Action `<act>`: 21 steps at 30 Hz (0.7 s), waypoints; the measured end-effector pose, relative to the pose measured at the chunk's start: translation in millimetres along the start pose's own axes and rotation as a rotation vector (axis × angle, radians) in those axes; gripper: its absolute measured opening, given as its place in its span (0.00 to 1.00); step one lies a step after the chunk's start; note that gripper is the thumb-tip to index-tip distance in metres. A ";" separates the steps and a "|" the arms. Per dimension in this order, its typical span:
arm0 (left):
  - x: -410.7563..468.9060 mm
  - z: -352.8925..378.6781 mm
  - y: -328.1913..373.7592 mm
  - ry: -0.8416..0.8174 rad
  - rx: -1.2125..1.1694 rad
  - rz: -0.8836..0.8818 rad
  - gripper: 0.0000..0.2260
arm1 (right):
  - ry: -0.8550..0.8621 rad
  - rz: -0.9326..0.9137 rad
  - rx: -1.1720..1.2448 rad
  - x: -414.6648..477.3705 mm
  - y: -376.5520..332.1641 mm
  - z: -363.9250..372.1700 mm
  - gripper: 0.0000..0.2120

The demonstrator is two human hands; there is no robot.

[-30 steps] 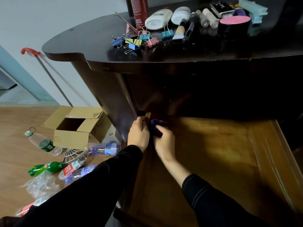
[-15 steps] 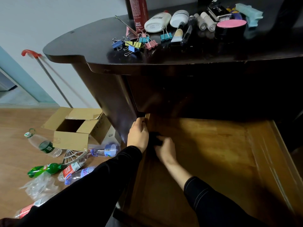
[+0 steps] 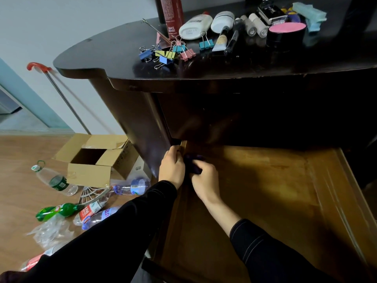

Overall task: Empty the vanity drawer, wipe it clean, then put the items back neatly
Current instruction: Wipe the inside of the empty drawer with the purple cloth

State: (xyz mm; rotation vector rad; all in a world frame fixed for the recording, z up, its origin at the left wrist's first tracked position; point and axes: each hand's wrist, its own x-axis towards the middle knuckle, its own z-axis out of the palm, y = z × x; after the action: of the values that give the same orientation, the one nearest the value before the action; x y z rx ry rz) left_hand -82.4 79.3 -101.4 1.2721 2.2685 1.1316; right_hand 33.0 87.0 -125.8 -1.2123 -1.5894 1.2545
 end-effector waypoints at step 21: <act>-0.6 -1.9 2.4 0.006 -0.040 -0.055 0.16 | -0.029 0.024 -0.004 -8.7 4.5 0.1 0.18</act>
State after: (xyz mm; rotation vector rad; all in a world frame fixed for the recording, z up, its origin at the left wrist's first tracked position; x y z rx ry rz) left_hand -81.8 78.6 -98.4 1.1853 2.2593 1.1561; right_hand 36.1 78.8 -130.3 -1.2241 -1.6036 1.2903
